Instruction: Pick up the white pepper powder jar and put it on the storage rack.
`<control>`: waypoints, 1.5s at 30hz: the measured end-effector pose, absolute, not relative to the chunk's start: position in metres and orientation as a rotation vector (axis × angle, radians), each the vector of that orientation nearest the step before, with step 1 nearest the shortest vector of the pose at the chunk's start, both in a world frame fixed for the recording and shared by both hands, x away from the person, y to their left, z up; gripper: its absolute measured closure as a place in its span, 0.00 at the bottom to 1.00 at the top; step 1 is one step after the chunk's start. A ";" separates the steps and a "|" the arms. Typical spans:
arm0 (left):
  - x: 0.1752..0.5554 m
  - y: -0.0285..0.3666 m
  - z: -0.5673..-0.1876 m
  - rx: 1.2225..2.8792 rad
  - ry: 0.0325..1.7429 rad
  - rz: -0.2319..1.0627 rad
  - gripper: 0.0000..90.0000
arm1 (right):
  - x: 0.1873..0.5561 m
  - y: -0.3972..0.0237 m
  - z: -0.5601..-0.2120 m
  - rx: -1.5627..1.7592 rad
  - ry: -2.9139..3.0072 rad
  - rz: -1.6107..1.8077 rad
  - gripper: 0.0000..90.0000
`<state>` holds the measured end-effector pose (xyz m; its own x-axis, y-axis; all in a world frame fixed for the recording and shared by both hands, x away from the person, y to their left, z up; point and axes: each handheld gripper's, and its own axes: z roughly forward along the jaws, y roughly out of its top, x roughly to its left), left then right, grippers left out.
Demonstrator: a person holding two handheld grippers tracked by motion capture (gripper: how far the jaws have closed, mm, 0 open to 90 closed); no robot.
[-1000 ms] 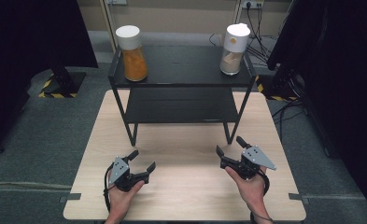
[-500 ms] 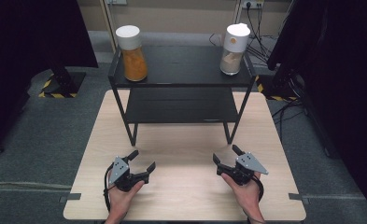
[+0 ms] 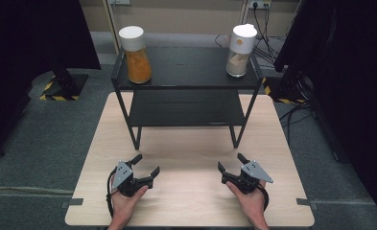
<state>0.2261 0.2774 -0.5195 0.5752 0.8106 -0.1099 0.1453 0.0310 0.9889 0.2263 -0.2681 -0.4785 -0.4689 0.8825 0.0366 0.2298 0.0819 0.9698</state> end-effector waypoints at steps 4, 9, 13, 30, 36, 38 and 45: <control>0.226 0.277 -0.519 1.479 0.859 0.624 0.13 | 0.225 -0.268 -0.480 1.102 1.770 1.414 0.15; 0.226 0.277 -0.519 1.479 0.859 0.624 0.13 | 0.225 -0.269 -0.482 1.108 1.771 1.409 0.15; 0.226 0.277 -0.519 1.480 0.859 0.624 0.13 | 0.224 -0.269 -0.483 1.112 1.772 1.402 0.15; 0.227 0.277 -0.519 1.485 0.857 0.625 0.13 | 0.223 -0.270 -0.489 1.089 1.778 1.396 0.14; 0.226 0.277 -0.519 1.485 0.855 0.628 0.13 | 0.222 -0.273 -0.491 1.082 1.775 1.414 0.15; 0.226 0.277 -0.519 1.485 0.856 0.627 0.13 | 0.221 -0.272 -0.492 1.057 1.773 1.409 0.15; 0.226 0.276 -0.519 1.487 0.854 0.631 0.13 | 0.220 -0.274 -0.494 1.053 1.764 1.426 0.17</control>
<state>0.2260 0.2764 -0.5188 0.5765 0.8110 -0.1002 0.1430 0.0205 0.9895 0.2200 -0.2737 -0.4945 -0.4822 0.8760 0.0109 0.1938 0.0945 0.9765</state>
